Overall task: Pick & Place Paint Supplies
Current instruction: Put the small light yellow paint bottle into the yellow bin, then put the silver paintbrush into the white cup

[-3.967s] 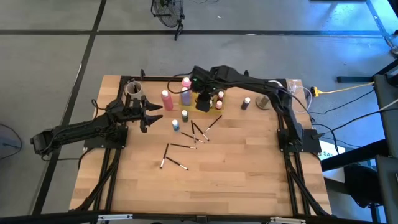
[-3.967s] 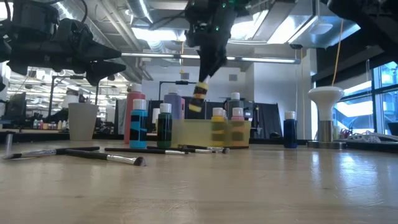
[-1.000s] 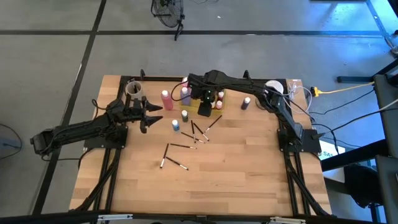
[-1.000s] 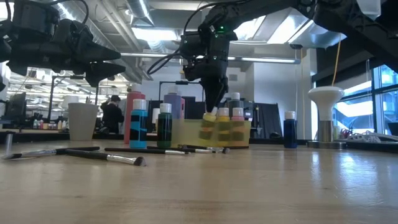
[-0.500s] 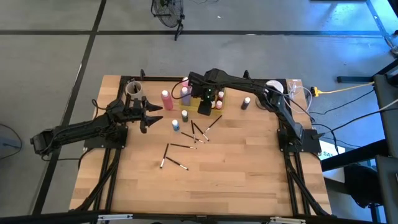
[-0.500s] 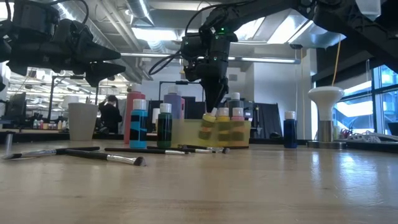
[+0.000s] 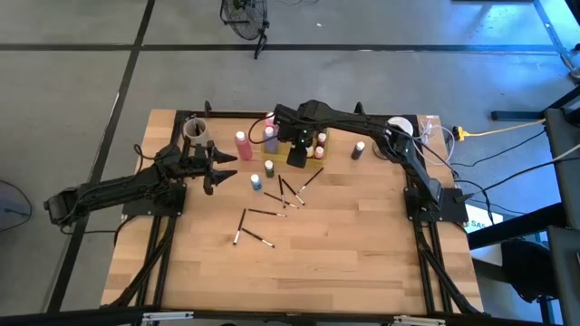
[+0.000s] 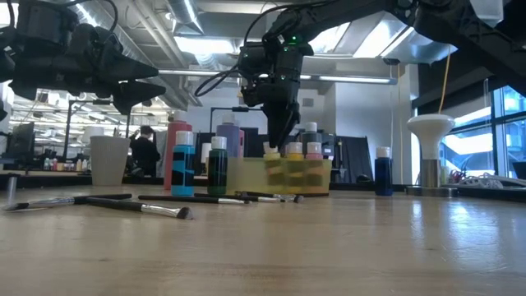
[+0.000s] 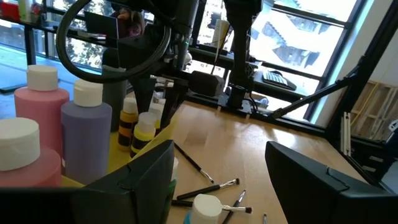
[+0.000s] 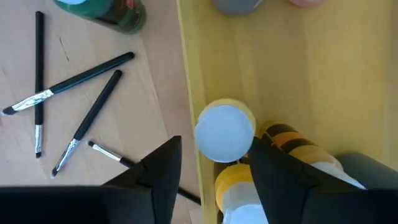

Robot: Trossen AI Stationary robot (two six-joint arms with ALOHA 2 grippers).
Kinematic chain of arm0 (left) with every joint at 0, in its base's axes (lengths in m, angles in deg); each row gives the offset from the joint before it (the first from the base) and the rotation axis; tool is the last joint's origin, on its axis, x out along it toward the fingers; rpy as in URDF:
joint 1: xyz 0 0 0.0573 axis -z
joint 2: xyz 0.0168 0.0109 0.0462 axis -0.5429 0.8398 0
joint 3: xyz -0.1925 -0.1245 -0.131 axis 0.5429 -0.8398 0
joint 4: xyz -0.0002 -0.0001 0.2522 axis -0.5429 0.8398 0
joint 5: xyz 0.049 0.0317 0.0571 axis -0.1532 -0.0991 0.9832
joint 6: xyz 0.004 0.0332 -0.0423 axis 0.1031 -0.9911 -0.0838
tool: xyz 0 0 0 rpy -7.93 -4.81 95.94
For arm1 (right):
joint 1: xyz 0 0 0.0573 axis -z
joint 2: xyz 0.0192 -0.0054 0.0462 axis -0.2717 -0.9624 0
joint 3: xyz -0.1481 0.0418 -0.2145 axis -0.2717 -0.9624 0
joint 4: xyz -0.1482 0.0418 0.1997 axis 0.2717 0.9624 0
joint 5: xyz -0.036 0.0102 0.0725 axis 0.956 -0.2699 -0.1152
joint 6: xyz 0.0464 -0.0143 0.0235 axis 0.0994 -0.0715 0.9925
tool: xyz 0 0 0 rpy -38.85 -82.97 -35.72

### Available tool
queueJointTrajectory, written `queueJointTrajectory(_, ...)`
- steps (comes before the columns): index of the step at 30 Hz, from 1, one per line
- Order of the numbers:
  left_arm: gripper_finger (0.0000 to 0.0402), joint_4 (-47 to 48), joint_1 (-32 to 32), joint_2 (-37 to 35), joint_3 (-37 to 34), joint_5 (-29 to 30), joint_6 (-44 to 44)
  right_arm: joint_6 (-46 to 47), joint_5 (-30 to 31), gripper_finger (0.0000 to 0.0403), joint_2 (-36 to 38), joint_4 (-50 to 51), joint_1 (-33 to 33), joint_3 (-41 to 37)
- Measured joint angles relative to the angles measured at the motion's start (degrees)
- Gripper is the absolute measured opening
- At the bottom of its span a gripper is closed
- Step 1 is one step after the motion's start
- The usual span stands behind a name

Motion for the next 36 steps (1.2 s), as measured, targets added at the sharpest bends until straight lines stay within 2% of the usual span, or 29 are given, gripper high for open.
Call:
queueJointTrajectory(5,0.0249,0.0,0.0,0.0,0.0,0.0,0.0,0.0,4.82,0.0214,0.0,0.04,0.0,0.0)
queueJointTrajectory(11,0.0249,0.0,0.02,-0.01,0.0,0.0,0.0,0.0,6.36,0.0233,0.0,0.47,-0.21,0.19)
queueJointTrajectory(16,0.0249,-0.01,0.0,-0.01,0.0,-0.53,0.18,-0.72,6.35,0.0234,0.07,3.51,-2.23,4.12)
queueJointTrajectory(20,0.0249,-1.77,0.0,-0.01,0.0,-4.11,1.24,-0.81,6.37,0.0234,0.09,8.47,-4.85,9.45)
queueJointTrajectory(23,0.0249,-8.41,0.07,-0.12,-0.04,-9.75,5.11,0.07,6.55,0.0234,0.09,13.06,-6.98,13.62)
queueJointTrajectory(27,0.0249,-16.66,1.11,-0.34,0.11,-14.16,5.93,2.06,6.1,0.0234,2.57,16.36,-10.38,13.02)
queueJointTrajectory(31,0.0249,-9.62,3.81,-0.32,4.32,-13.87,1.53,6.78,5.61,0.0234,4.19,18.5,-13.88,13.22)
queueJointTrajectory(34,0.0249,4.17,7.03,-0.32,10.41,-11.57,-3.36,9.14,2.48,0.0234,5.14,18.65,-16.91,13.1)
queueJointTrajectory(36,0.0249,15.64,10.11,-0.16,15.68,-7.33,-7.23,10.68,0.65,0.0234,5.49,18.68,-19.11,13.07)
